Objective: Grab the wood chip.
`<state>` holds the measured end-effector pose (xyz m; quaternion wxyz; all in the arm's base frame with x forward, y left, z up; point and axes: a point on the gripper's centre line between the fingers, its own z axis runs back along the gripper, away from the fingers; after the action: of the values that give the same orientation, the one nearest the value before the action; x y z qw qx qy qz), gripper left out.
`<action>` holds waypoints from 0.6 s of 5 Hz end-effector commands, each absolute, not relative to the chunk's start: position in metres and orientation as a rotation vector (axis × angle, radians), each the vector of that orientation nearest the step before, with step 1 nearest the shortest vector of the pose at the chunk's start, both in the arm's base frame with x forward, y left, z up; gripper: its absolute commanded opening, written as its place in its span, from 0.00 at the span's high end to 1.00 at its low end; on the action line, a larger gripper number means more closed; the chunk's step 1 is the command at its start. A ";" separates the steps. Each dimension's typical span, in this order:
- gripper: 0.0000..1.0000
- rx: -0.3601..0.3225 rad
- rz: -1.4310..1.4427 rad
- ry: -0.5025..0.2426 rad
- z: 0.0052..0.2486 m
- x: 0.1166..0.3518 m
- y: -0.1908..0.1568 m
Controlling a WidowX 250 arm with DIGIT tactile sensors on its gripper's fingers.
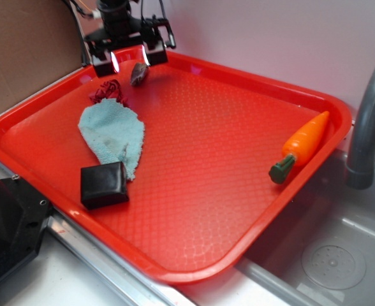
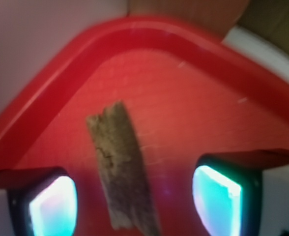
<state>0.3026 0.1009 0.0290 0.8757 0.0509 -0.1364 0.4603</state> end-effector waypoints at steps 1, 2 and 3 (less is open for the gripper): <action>0.16 0.045 0.964 -0.336 0.030 0.307 0.119; 1.00 0.032 0.970 -0.340 0.029 0.305 0.120; 1.00 0.093 0.884 -0.271 0.034 0.306 0.119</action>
<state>0.3015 0.1075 0.0182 0.8979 0.0494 -0.1043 0.4248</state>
